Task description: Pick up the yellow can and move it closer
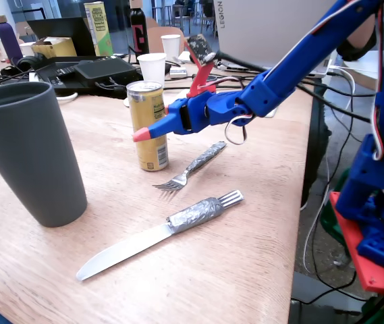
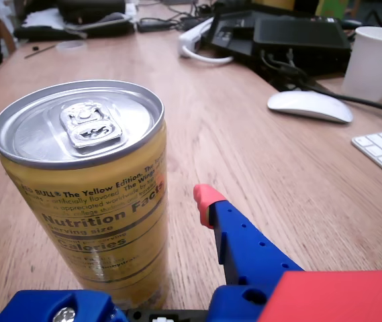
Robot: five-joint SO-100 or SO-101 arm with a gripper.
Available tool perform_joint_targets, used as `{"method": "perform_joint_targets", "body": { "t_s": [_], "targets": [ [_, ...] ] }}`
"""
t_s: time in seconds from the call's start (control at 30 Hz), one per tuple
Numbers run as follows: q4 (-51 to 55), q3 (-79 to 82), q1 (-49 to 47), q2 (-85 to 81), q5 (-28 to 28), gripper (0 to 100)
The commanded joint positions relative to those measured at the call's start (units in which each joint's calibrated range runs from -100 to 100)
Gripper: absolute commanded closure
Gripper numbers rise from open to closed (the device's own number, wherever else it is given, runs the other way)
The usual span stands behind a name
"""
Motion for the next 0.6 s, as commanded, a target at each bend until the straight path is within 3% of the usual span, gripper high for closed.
{"method": "perform_joint_targets", "body": {
  "t_s": [0.0, 0.23, 0.57],
  "targets": [
    [0.2, -2.6, -0.3, -0.6, -0.1, 28],
    [0.2, -2.6, -0.3, -0.6, -0.1, 58],
    [0.3, -7.2, -0.3, 2.2, -0.1, 61]
  ]
}}
